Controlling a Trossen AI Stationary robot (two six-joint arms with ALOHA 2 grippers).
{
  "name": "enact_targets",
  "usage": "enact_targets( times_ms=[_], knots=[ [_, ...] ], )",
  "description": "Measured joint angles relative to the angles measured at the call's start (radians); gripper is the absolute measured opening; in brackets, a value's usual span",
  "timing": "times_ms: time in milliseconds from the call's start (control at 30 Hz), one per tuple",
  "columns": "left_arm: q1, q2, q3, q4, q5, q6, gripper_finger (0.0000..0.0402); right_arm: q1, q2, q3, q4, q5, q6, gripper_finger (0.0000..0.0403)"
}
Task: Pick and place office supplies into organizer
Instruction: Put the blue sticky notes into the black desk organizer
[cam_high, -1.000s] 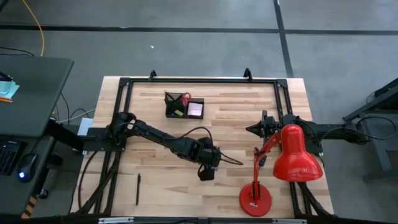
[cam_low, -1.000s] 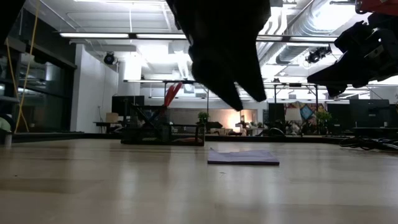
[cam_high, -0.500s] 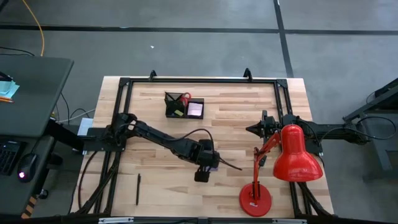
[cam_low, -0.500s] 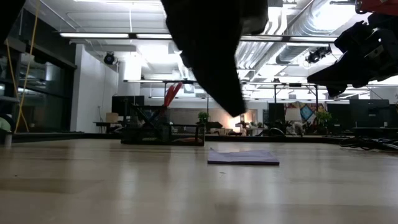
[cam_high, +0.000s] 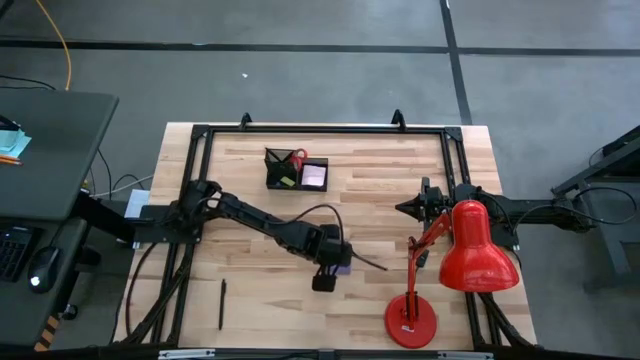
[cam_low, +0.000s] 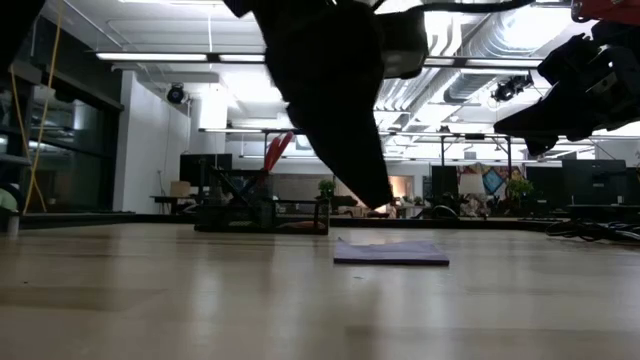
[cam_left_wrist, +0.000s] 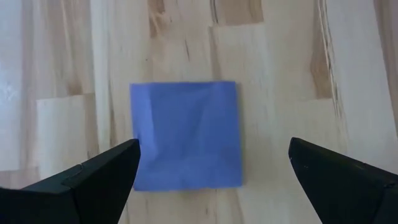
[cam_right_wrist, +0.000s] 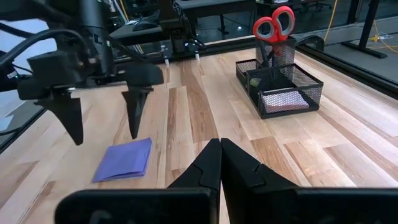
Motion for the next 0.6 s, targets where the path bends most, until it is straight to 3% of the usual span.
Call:
enact_targets(
  times_ms=[267, 600],
  knots=[
    [0.044, 0.009, 0.001, 0.039, 0.078, 0.0, 0.0379, 0.0, 0.0, 0.0, 0.0, 0.0, 0.0, 0.0],
    [0.047, 0.074, -0.001, 0.034, 0.059, -0.006, 0.0376, 0.0, 0.003, 0.0, 0.0, 0.0, 0.0, 0.0]
  ],
)
